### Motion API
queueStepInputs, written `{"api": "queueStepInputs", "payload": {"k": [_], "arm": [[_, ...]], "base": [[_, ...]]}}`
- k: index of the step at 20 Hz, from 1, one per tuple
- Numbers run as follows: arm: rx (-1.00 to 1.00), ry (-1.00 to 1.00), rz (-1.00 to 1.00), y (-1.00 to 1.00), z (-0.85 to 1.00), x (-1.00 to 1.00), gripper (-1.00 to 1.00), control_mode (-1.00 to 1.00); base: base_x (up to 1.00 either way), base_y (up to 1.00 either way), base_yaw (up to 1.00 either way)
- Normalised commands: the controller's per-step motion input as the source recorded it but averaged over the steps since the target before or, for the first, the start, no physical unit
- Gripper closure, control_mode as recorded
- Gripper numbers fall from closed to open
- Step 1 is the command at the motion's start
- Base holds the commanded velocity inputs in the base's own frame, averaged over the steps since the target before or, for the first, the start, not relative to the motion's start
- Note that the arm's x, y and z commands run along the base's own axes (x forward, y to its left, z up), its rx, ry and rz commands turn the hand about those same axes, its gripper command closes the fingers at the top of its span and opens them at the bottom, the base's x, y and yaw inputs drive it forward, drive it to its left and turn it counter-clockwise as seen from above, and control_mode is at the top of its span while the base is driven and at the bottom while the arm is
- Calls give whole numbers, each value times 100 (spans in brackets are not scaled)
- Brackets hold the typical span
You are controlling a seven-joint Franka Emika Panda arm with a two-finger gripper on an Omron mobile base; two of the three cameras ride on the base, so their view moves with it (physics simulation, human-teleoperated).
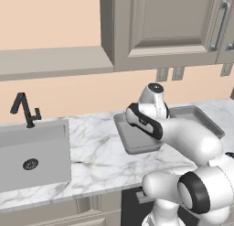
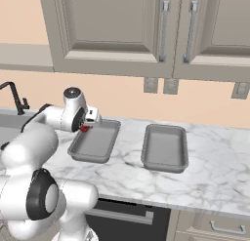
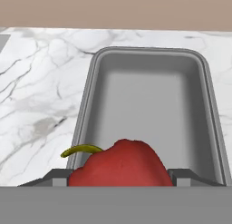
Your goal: Place one bell pepper and one chicken drumstick in each tupperware on the nearby counter, to pack two identical lunches.
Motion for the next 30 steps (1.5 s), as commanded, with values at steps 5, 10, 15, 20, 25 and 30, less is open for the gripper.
{"api": "queueStepInputs", "payload": {"k": [5,10,15,20,25,30], "arm": [[0,0,0,0,-27,28,100,-100],[0,0,0,0,-36,25,100,-100],[0,0,0,-1,-29,32,100,-100],[0,0,0,0,-26,33,100,-100],[0,0,0,-3,-24,30,100,-100],[0,1,0,-3,-23,29,100,-100]], "base": [[0,0,0],[0,0,0],[0,0,0],[0,0,0],[0,0,0],[0,0,0]]}}
